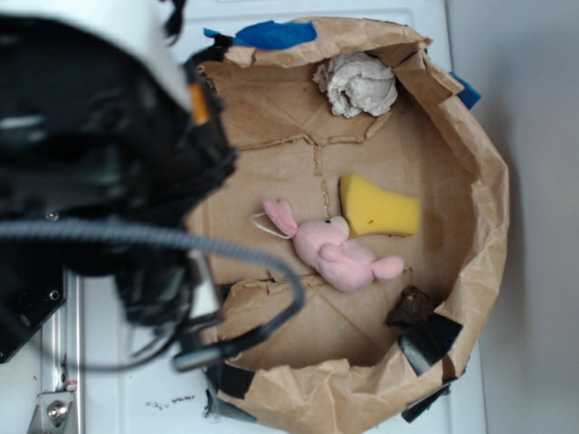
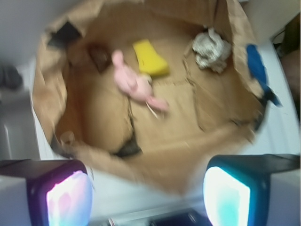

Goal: Grab the white paper.

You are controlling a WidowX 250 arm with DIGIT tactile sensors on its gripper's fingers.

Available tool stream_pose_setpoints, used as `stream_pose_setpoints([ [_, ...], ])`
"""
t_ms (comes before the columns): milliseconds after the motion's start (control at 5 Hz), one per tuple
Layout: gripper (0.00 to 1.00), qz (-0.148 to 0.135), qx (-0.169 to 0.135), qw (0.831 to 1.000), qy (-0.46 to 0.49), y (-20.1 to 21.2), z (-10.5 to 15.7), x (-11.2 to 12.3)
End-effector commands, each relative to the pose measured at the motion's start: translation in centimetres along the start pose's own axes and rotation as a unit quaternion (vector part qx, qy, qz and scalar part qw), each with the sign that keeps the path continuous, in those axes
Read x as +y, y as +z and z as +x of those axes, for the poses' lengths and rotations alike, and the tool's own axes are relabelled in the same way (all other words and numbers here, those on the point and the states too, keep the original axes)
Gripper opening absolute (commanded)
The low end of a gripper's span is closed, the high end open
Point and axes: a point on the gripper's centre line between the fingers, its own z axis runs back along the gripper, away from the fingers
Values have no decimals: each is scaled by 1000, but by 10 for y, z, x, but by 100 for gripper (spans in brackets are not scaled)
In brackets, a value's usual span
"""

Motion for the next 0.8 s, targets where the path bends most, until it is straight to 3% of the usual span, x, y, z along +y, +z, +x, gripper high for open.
stream_pose_setpoints([
  [0,100,13,-70,993,98,-23,59,39],
  [200,100,20,-76,991,107,-36,79,49],
  [400,100,-5,-81,990,117,-55,99,51],
  [600,100,-5,-81,990,117,-55,99,51],
])
